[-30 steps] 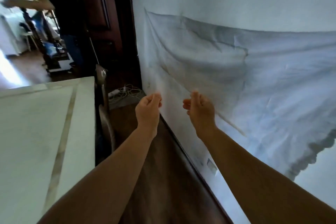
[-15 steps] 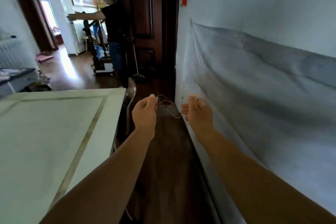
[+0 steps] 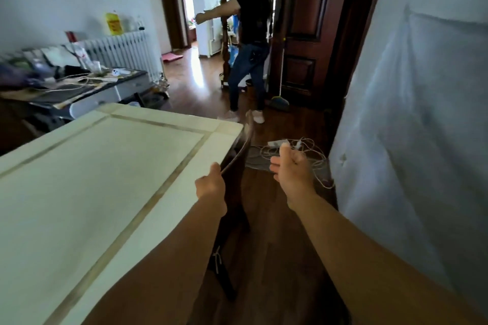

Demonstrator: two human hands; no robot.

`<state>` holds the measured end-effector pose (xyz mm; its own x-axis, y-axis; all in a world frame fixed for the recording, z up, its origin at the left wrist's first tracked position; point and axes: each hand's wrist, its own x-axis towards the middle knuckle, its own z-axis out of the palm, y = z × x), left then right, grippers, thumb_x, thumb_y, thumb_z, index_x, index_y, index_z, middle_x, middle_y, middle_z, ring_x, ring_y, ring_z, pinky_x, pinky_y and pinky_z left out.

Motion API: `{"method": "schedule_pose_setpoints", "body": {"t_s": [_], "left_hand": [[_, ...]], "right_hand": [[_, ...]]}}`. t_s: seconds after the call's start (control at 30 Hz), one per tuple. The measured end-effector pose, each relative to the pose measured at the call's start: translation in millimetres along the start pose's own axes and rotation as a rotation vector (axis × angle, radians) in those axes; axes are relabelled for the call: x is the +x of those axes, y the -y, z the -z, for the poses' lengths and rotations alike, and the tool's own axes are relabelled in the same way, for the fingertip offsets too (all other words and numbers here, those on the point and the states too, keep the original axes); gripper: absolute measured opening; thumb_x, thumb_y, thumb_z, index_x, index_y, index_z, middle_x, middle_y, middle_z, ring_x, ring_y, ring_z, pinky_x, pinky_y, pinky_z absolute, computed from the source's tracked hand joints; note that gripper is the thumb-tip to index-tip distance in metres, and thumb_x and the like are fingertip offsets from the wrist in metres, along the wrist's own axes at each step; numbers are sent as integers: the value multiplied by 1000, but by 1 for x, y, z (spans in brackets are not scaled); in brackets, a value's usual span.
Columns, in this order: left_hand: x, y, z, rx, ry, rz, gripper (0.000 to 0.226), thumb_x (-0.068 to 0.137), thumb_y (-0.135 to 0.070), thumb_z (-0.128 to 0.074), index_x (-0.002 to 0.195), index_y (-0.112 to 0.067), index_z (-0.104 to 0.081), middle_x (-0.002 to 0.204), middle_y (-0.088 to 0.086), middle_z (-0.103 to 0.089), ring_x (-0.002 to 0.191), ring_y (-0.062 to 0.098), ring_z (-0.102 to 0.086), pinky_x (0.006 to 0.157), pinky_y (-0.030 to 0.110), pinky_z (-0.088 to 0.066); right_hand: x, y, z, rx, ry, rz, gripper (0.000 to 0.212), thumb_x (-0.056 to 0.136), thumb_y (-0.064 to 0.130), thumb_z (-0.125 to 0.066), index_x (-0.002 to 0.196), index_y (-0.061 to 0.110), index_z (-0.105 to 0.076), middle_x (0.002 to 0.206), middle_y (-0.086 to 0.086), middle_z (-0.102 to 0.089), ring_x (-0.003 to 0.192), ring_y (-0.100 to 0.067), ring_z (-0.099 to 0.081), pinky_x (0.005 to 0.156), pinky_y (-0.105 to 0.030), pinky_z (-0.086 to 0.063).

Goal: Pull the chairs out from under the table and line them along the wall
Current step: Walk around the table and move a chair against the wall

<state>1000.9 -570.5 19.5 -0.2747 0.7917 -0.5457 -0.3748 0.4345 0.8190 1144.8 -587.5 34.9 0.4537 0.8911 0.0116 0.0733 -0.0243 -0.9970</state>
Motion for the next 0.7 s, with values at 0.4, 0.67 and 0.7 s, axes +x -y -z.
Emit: {"method": "schedule_pose_setpoints", "body": {"t_s": [0.4,0.67,0.7], "left_hand": [[95,19,-32,24,-95,129,59,80,-16,-75,127,-8,-41,118,12,-49,101,23,-53,62,18,-47],[125,14,-24,-316,-70,497,48,92,-8,-55,138,-8,-40,149,28,-22,132,48,-35,51,46,-57],[127,16,-24,-328,-65,517,46,91,-7,-56,135,-8,-42,148,28,-24,126,46,-43,43,43,-55]], "right_hand": [[124,-37,-65,-231,295,-234,64,89,51,-47,140,14,-35,138,-9,-49,121,-29,-50,99,-42,-43],[154,-52,-111,-391,339,-365,87,85,50,-55,149,15,-9,156,-13,-25,136,-37,-34,107,-53,-36],[156,-54,-118,-407,345,-372,88,84,50,-55,149,14,-7,155,-14,-24,135,-38,-34,107,-53,-36]]}}
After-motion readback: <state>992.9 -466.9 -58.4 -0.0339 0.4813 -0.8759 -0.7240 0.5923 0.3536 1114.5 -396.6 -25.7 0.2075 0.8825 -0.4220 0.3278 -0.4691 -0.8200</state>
